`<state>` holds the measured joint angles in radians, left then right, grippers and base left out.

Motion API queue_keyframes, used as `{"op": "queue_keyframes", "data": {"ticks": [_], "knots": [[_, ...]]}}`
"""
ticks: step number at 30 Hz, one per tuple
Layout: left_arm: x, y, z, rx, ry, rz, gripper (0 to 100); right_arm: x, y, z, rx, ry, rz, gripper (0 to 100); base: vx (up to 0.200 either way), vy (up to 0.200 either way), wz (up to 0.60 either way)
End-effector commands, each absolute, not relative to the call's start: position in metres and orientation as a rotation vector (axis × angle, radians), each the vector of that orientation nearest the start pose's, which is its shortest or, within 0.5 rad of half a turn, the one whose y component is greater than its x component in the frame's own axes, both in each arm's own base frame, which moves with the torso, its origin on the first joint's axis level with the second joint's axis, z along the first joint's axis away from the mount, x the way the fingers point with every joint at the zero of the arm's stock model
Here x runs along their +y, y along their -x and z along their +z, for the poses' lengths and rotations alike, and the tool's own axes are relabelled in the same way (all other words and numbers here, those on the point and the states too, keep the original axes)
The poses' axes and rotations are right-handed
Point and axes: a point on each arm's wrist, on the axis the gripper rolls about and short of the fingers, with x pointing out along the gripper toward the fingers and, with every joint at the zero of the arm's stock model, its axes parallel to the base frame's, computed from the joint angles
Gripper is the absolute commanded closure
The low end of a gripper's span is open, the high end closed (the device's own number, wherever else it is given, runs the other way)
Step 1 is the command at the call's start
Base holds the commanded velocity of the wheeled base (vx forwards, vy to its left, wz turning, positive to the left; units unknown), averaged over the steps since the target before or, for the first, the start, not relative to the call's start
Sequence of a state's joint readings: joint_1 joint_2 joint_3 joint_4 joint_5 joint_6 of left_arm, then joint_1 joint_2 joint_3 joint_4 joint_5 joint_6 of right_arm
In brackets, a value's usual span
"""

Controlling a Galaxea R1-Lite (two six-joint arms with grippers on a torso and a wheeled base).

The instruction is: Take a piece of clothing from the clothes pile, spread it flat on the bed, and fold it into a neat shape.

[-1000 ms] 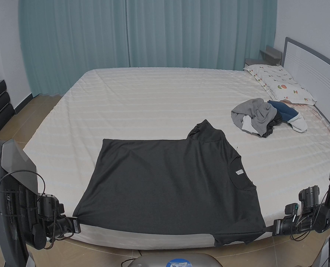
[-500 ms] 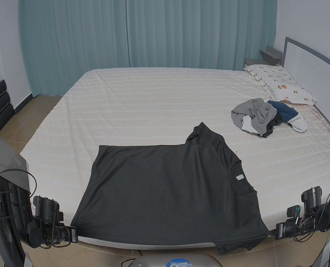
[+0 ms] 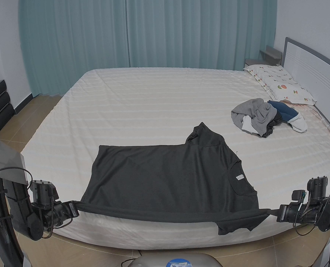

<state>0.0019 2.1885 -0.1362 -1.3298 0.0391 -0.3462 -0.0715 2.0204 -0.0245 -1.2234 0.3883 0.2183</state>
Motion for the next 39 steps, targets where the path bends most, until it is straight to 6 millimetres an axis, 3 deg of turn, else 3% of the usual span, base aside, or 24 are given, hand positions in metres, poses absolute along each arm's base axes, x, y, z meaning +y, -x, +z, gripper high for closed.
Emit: {"op": "queue_keyframes", "data": {"ticks": [1, 15, 21, 26, 32, 39], "knots": [[-0.005, -0.266, -0.004, 0.587, 0.428, 0.144, 100, -0.006, -0.224, 0.010, 0.709, -0.407, 0.216, 100, 0.000, 0.000, 0.00], [-0.012, -0.294, 0.006, 0.484, 0.546, 0.122, 100, -0.007, -0.265, 0.015, 0.607, -0.417, 0.233, 100, 0.000, 0.000, 0.00], [-0.012, -0.287, 0.012, 0.480, 0.558, 0.124, 100, -0.006, -0.264, 0.023, 0.573, -0.419, 0.250, 100, 0.000, 0.000, 0.00], [-0.009, -0.271, 0.023, 0.486, 0.517, 0.112, 100, -0.004, -0.247, 0.031, 0.589, -0.458, 0.280, 100, 0.000, 0.000, 0.00], [-0.009, -0.259, 0.015, 0.545, 0.437, 0.105, 100, -0.004, -0.244, 0.032, 0.593, -0.460, 0.293, 100, 0.000, 0.000, 0.00], [-0.012, -0.286, -0.003, 0.537, 0.444, 0.108, 100, -0.005, -0.265, 0.023, 0.591, -0.462, 0.293, 100, 0.000, 0.000, 0.00]]}}
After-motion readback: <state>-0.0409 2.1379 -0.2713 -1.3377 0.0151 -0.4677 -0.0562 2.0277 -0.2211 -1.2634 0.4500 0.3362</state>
